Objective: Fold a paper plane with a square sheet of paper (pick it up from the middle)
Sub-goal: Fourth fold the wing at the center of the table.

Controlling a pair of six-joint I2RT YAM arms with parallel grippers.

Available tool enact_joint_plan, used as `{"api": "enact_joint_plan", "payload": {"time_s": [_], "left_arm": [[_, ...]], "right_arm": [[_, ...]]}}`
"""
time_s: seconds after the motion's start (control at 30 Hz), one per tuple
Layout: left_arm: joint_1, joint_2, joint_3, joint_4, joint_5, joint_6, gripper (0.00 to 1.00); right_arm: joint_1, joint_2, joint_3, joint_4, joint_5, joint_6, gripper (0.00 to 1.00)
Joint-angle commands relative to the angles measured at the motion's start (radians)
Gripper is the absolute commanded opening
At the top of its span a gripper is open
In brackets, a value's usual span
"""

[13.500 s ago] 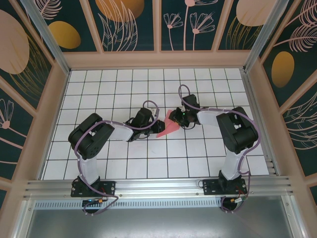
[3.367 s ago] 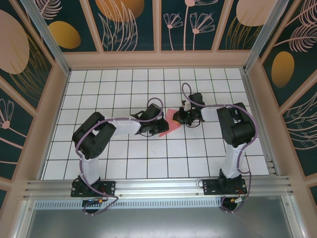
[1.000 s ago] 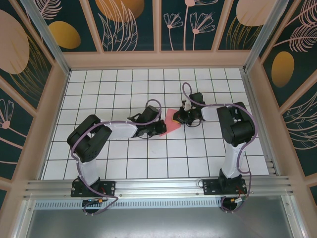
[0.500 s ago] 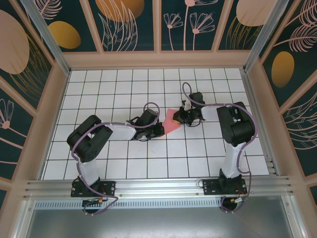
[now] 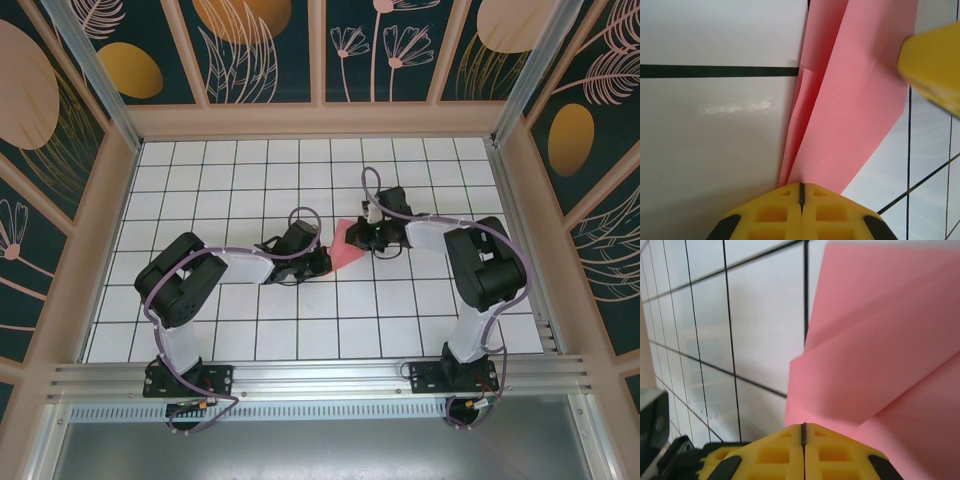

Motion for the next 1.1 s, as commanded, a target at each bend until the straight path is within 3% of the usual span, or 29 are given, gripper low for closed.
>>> {"api": "enact_joint_plan", "payload": {"time_s": [0.0,0.43,0.63,1.07], "left_arm": [[-0.008,0.032,-0.037,-0.122,-0.043,-0.017,0.00],[-0.008,0.035,-0.032,-0.129,-0.042,-0.033,0.00],[-0.007,0.037,-0.041,-0.133,-0.034,-0.032,0.00],[-0.008,0.036,-0.094,-0.112,-0.006,-0.034,0.00]], "right_arm": [[0.034,0.001,-0.030,0.004,-0.014,-0.028,0.08],[0.064,0.100,-0.002,-0.005,-0.110,-0.077,0.06],[0.046,0.119,0.027,-0.036,-0.029,-0.077,0.06],[-0.095,0.203,0.164,-0.026,0.067,-0.043,0.06]]}}
